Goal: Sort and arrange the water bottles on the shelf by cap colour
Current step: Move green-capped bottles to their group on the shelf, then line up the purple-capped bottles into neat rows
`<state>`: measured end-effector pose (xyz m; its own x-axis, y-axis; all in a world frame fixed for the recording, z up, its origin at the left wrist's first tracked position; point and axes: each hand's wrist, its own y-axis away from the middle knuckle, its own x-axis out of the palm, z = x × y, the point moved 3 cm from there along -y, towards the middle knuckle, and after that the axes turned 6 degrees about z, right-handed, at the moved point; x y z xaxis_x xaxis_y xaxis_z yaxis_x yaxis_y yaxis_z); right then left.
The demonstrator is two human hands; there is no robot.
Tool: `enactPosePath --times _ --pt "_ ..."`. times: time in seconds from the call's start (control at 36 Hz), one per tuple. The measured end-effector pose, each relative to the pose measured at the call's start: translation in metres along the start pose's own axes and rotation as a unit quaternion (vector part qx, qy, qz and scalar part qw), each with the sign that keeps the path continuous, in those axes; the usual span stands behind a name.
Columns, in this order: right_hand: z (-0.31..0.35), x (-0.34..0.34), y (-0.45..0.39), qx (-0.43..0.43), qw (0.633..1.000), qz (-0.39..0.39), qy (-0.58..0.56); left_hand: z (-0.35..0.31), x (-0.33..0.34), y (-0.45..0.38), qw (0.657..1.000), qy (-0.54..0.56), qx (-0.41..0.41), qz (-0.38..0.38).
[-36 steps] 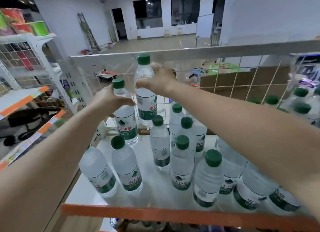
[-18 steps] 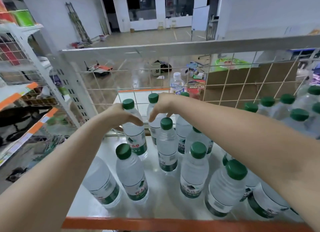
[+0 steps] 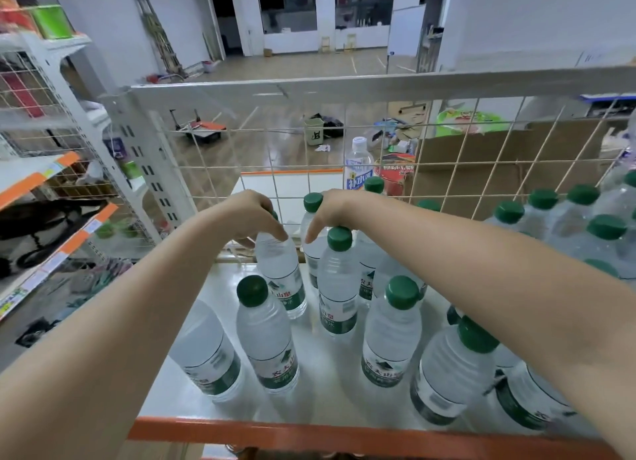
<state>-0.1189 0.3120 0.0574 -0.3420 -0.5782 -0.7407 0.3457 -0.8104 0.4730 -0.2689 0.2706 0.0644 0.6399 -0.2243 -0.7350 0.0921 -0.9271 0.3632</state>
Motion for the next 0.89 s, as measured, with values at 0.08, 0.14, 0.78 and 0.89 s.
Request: enactPosePath --times 0.08,0.14,0.78,0.89 --pt "-0.001 -0.005 0.005 -0.004 1.000 -0.003 -0.024 -0.008 0.006 0.002 1.000 -0.012 0.006 -0.001" --pt "-0.002 -0.008 0.009 -0.013 0.999 -0.013 -0.044 -0.013 0.009 0.003 1.000 -0.025 0.009 -0.009" --pt "-0.089 -0.114 0.161 -0.116 0.941 -0.304 -0.091 -0.181 0.042 0.056 0.971 -0.037 0.180 -0.155" --pt "-0.132 -0.136 0.189 -0.102 0.936 -0.324 -0.096 -0.230 0.073 0.068 0.966 -0.010 0.227 -0.121"
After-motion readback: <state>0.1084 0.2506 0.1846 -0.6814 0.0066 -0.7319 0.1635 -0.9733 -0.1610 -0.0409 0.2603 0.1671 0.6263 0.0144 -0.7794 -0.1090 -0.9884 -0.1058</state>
